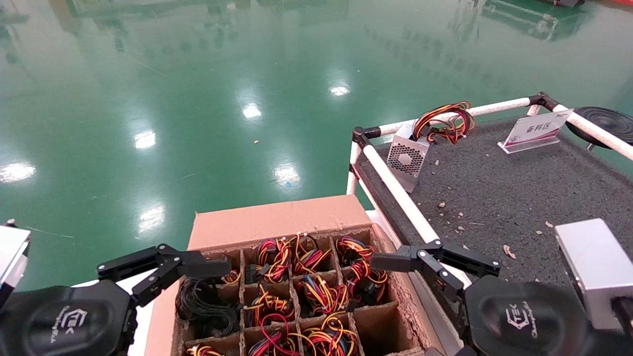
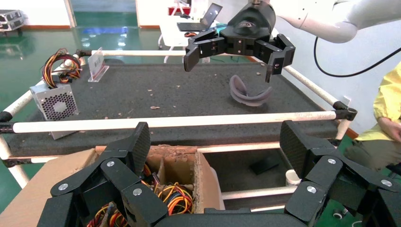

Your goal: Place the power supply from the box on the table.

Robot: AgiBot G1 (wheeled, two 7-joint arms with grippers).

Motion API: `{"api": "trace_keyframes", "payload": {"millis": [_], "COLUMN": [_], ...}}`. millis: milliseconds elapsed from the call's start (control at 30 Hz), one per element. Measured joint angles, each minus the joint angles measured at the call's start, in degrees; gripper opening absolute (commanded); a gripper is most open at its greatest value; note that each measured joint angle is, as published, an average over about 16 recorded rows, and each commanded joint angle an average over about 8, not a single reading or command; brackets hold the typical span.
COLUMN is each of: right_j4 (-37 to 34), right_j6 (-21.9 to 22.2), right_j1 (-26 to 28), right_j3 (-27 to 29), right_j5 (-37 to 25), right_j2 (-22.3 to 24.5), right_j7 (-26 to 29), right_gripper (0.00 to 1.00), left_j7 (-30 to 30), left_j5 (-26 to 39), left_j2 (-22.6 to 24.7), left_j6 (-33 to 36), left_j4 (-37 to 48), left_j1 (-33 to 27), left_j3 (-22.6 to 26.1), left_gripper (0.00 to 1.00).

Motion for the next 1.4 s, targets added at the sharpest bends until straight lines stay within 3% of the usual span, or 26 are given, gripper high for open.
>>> {"api": "trace_keyframes", "payload": {"millis": [33,67,300,333,1400], "right_j4": [0.0,0.0,0.0,0.0,0.0], "right_j6": [0.0,0.0,0.0,0.0,0.0], "right_j1": [0.0,0.0,0.0,0.0,0.0], "right_j3": [0.0,0.0,0.0,0.0,0.0], "right_j5": [0.0,0.0,0.0,0.0,0.0], "right_j2": [0.0,0.0,0.0,0.0,0.0], "right_j7": [0.0,0.0,0.0,0.0,0.0], "right_gripper": [1.00,1.00,1.00,1.00,1.00], "left_j7": [0.0,0.0,0.0,0.0,0.0], "left_j5": [0.0,0.0,0.0,0.0,0.0], "left_j2": [0.0,0.0,0.0,0.0,0.0], "left_j6": [0.0,0.0,0.0,0.0,0.0], "left_j4": [0.0,0.0,0.0,0.0,0.0], "left_j1": [0.0,0.0,0.0,0.0,0.0], "left_j3": [0.0,0.0,0.0,0.0,0.0], "left_gripper": [1.00,0.91,0.06,0.00,0.00]}}
